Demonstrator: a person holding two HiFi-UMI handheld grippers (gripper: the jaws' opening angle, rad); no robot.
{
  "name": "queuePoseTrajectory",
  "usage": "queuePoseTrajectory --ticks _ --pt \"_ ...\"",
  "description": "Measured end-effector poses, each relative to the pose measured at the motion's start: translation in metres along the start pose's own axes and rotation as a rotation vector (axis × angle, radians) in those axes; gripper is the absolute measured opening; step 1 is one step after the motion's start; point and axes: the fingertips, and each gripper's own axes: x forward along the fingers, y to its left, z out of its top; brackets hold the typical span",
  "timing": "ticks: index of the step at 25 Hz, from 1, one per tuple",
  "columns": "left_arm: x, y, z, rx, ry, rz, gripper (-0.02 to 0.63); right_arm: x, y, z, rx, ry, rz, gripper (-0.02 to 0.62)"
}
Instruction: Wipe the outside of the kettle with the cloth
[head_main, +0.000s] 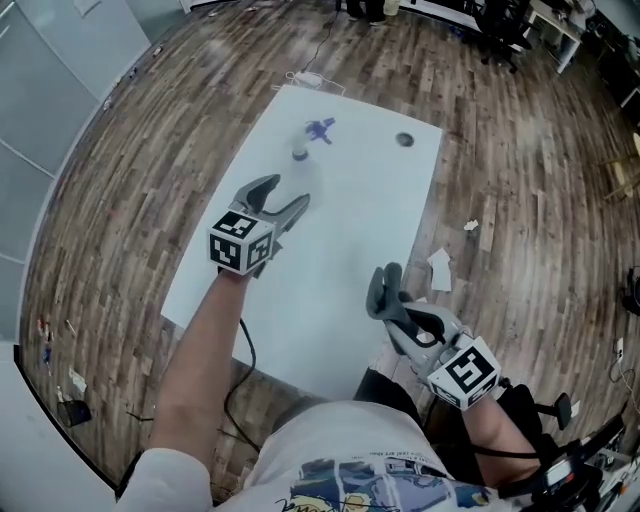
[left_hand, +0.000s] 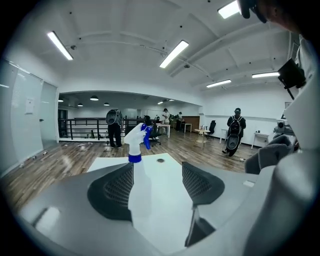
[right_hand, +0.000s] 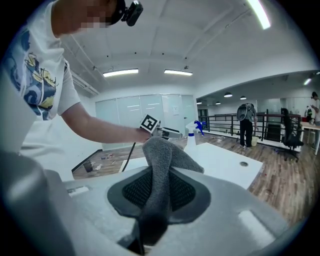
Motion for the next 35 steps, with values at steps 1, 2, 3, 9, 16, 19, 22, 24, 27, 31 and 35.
queuePoseTrajectory --ticks 1,2,3,9,16,19,22,24,27,31,35 --pt "0.01 0.007 0.001 0.003 0.008 0.012 0.302 -0.001 -0.006 -0.004 0.007 0.007 0.005 0.077" --pt "0.021 0.014 0.002 0.004 0.015 0.023 0.315 -0.001 -0.012 -0.008 0.015 0.014 0.01 0.077" --pt "0.03 0.02 0.003 0.001 0.021 0.032 0.324 -0.002 -0.017 -0.011 0.022 0.02 0.016 0.077" --pt "0.067 0.045 0.001 -0.017 0.047 0.036 0.333 0.001 -0.038 -0.03 0.065 0.053 0.037 0.077" --pt "0.09 0.061 -0.007 -0.026 0.047 0.033 0.281 0.002 -0.053 -0.047 0.098 0.079 0.035 0.077" --pt "0.093 0.06 -0.008 -0.019 0.038 0.037 0.202 0.0 -0.06 -0.054 0.109 0.084 0.035 0.077" --pt "0.097 0.059 -0.007 -0.019 0.037 0.044 0.198 0.001 -0.066 -0.058 0.115 0.084 0.037 0.077" --pt "0.093 0.06 -0.007 -0.031 0.039 0.052 0.193 0.004 -0.066 -0.057 0.112 0.083 0.047 0.077" --pt "0.077 0.055 -0.005 -0.051 0.021 0.045 0.189 0.009 -0.06 -0.051 0.09 0.065 0.057 0.077" --pt "0.051 0.039 0.012 -0.113 -0.033 -0.007 0.189 0.016 -0.06 -0.037 0.074 0.042 0.062 0.077" --pt "0.014 0.015 0.03 -0.146 -0.089 -0.065 0.189 0.028 -0.06 -0.01 0.023 0.008 0.07 0.077"
